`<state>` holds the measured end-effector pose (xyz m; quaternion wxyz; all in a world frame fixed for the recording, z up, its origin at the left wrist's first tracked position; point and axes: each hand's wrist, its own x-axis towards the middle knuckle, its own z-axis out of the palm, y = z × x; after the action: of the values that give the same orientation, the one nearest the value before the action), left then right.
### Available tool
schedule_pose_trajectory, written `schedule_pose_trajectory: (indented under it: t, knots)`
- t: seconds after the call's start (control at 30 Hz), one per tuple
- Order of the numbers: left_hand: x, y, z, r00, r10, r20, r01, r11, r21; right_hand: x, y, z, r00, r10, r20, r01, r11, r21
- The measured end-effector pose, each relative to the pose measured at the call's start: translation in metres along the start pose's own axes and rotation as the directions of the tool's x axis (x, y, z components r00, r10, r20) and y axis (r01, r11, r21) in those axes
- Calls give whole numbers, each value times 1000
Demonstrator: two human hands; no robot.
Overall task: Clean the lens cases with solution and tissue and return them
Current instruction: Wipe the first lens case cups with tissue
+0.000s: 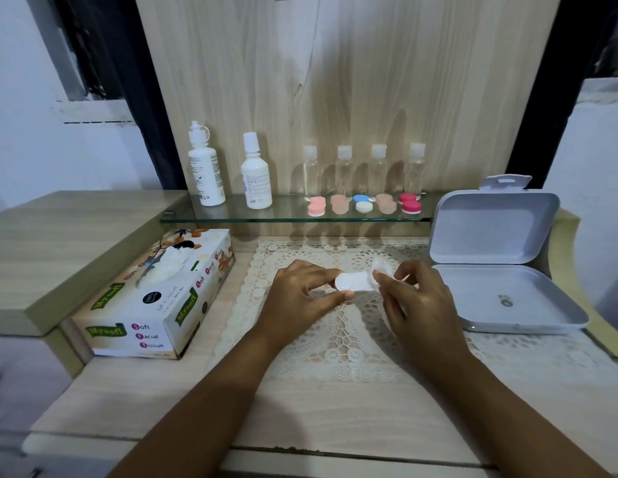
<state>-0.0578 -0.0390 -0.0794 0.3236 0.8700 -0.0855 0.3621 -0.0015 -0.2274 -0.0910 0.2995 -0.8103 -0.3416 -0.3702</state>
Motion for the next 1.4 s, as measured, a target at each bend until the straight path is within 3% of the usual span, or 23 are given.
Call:
schedule_pose_trajectory:
  t: [0.2, 0.37, 0.53, 0.73, 0.97, 1.13, 1.3, 1.4]
  knots:
    - [1, 0, -2, 1000, -4, -18, 4, 1000, -23, 0, -9, -3, 990, -141, 2, 141, 989, 39]
    - [1, -2, -1, 999, -10, -36, 8, 999, -43, 0, -1, 0, 1000, -17, 8, 17, 1000, -2]
    - [1, -1, 0, 1000, -7, -27, 6, 999, -39, 0, -10, -2, 991, -133, -11, 133, 990, 53]
    - [-1, 1, 2, 1000, -8, 19, 9, 1000, -21, 1, -9, 0, 997, -69, -15, 70, 997, 28]
    - [0, 1, 3, 999, 42, 25, -43, 999, 16, 2, -16, 0, 985, -173, 18, 171, 983, 70]
    - [-1, 0, 2, 999, 35, 42, -37, 999, 39, 4, -12, -3, 990, -139, -6, 139, 990, 17]
    - [-3, -1, 4, 995, 90, 43, -94, 991, 98, 2, -17, -2, 977, -204, 54, 203, 979, 18]
    - [-3, -1, 3, 996, 75, 51, -80, 992, 99, 4, -12, -2, 989, -146, 30, 147, 989, -18]
